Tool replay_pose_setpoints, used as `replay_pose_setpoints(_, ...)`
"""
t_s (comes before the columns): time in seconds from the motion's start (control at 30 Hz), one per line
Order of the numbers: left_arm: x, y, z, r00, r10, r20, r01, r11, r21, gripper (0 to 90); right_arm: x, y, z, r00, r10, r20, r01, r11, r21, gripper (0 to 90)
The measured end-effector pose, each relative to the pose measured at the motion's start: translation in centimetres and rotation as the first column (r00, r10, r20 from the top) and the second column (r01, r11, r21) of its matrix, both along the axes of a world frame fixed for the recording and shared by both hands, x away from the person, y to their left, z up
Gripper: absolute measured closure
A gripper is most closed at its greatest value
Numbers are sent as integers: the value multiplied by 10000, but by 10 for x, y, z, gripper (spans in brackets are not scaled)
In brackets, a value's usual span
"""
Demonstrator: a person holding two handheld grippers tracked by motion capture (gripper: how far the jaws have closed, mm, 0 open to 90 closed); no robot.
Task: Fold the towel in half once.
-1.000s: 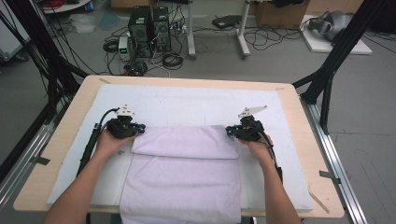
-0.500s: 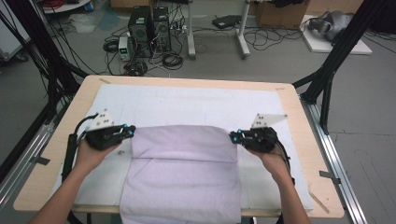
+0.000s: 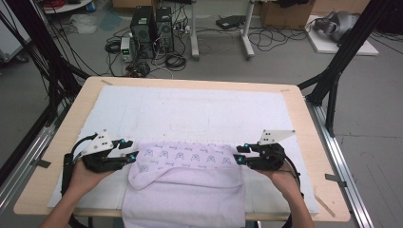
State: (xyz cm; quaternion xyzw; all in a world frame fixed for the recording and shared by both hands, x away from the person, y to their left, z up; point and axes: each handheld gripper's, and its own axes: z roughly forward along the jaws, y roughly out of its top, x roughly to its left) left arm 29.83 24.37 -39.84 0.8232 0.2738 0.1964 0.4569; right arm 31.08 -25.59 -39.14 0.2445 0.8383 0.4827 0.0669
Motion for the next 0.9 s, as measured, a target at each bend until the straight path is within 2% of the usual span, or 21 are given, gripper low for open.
replay_pose_setpoints(0.07,14,-1,-8,9990,339,-280,-341,9994,-76,514,11,1,-5,9996,-283,-92,281,9995,-152,599)
replay_pose_setpoints(0.13,26,-2,-15,9972,478,-568,-489,9986,-176,511,21,2,-10,9983,-579,50,580,9969,-540,575)
replay_pose_setpoints(0.2,36,-3,-23,9941,610,-900,-622,9980,-104,514,29,1,-16,9968,-799,-94,790,9946,-670,539)
replay_pose_setpoints(0.27,44,-4,-31,9904,832,-1107,-819,9965,170,499,35,1,-22,9940,-1077,-196,1057,9906,-867,456)
replay_pose_setpoints(0.3,47,-5,-34,9880,953,-1215,-935,9954,203,476,38,1,-25,9932,-1131,-278,1102,9898,-905,444)
replay_pose_setpoints(0.4,54,-6,-42,9809,1191,-1538,-1134,9925,451,409,44,0,-36,9904,-1274,-543,1211,9869,-1066,434)
replay_pose_setpoints(0.5,56,-8,-49,9762,1067,-1887,-969,9935,604,415,47,2,-46,9893,-1229,-784,1111,9839,-1403,446)
replay_pose_setpoints(0.53,56,-9,-49,9780,925,-1871,-831,9949,575,430,46,4,-49,9882,-1240,-895,1101,9831,-1462,463)
replay_pose_setpoints(0.6,54,-11,-48,9814,537,-1844,-442,9975,552,578,45,7,-53,9897,-1072,-953,918,9840,-1528,554)
replay_pose_setpoints(0.67,51,-13,-47,9842,258,-1749,-147,9978,644,705,43,10,-52,9908,-1094,-797,942,9802,-1739,720)
replay_pose_setpoints(0.7,51,-13,-47,9852,155,-1706,-43,9978,659,755,43,11,-52,9905,-954,-994,778,9827,-1680,783)
replay_pose_setpoints(0.8,54,-10,-47,9841,193,-1767,-101,9986,528,838,45,10,-52,9880,-974,-1196,783,9848,-1553,844)
replay_pose_setpoints(0.9,58,-12,-43,9856,429,-1634,-328,9974,639,853,48,10,-48,9903,-1080,-879,919,9811,-1702,858)
